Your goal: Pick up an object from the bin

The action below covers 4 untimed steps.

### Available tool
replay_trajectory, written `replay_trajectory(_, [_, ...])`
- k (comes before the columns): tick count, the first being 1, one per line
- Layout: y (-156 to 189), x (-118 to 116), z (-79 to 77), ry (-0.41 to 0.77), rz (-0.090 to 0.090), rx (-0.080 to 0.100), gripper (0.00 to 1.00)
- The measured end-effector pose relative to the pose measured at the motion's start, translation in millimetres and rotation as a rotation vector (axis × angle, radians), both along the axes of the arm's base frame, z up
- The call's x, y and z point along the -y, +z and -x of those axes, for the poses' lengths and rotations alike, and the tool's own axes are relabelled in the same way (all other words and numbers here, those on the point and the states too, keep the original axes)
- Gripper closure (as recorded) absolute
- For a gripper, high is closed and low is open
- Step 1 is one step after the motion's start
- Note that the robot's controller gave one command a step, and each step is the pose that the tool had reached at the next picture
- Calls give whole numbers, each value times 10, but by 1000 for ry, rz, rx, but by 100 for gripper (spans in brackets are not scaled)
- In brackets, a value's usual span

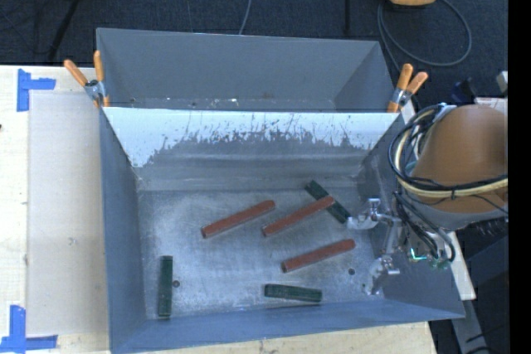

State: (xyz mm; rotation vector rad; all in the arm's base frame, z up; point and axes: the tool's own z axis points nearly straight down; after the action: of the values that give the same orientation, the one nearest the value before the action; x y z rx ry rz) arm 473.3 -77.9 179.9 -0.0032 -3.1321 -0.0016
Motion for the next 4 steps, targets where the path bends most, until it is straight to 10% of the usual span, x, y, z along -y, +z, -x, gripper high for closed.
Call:
replay_trajectory(2, [-443, -12, -171, 62, 2, 14, 0])
replay_trajectory(3, [-1047, -34, -524, 98, 3, 23, 100])
replay_trajectory(4, [-1047, -34, -524, 99, 3, 23, 100])
